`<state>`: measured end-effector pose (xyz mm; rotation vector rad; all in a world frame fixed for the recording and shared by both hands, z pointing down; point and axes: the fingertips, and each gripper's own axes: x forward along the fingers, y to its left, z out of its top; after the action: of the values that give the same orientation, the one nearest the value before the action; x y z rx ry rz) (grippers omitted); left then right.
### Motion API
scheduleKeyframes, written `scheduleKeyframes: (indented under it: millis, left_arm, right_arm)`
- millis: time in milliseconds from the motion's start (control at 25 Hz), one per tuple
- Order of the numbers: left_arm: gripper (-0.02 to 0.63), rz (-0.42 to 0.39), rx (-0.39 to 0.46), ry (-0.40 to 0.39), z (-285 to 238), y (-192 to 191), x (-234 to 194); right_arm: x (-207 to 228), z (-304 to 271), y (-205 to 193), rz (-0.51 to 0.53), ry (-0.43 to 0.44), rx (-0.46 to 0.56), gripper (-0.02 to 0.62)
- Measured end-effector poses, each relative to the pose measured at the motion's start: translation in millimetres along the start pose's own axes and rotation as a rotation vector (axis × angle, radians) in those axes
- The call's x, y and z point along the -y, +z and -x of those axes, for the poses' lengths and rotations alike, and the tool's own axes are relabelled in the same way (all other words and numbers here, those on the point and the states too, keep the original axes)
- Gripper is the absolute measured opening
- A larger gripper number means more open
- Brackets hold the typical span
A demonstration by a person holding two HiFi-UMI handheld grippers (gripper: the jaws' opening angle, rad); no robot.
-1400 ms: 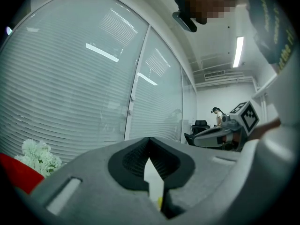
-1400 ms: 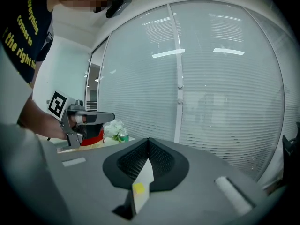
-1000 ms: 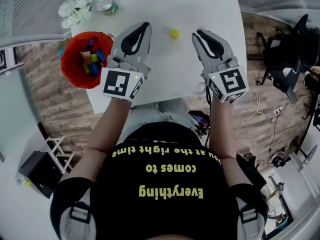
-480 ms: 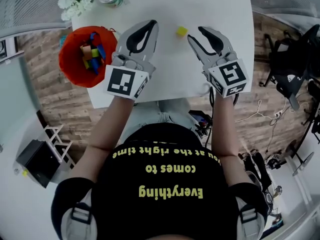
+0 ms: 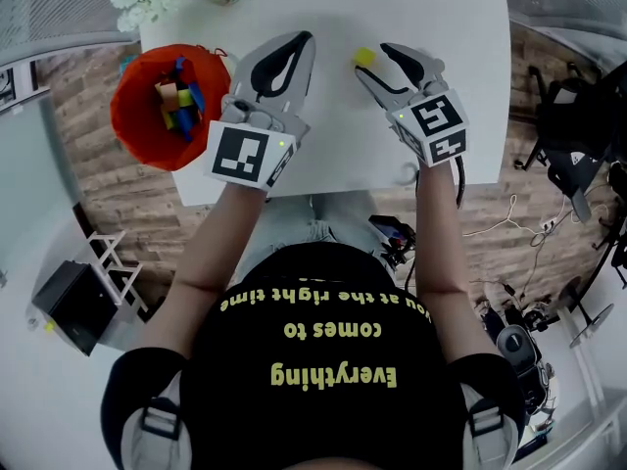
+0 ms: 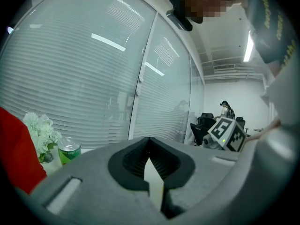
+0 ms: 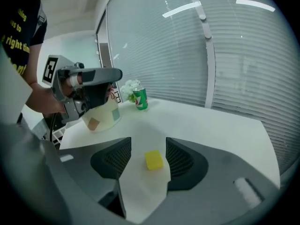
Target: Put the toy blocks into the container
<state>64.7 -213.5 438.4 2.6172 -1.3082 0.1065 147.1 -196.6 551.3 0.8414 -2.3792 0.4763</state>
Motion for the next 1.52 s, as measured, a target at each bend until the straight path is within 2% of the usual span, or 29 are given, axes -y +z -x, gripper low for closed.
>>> scheduleKeyframes:
  millis: [400, 680, 960, 1240, 1520]
  left_arm:
    - [-0.003, 0.005, -0.001, 0.013, 1, -1, -1]
    - [-0.003, 0.007, -0.003, 0.015, 3, -1, -1]
    - [-0.003, 0.013, 0.001, 0.016, 3, 1, -2]
    - [-0.003, 0.007, 0.009, 0.016, 6, 5, -1]
    - [-0.003, 0.001, 0.023, 0.018, 11, 13, 0]
  right_arm:
    - [1, -36, -35, 0.120, 0.003, -0.153, 0.255]
    - [6, -45, -45, 0.111, 0.013, -0.181, 0.227]
    - [2, -47, -47, 0.113, 0.024, -0.185, 0.155]
    - [-1, -41, -38, 0.112, 0.020, -0.155, 0.155]
    - [1, -22, -12, 0.083, 0.001, -0.072, 0.155]
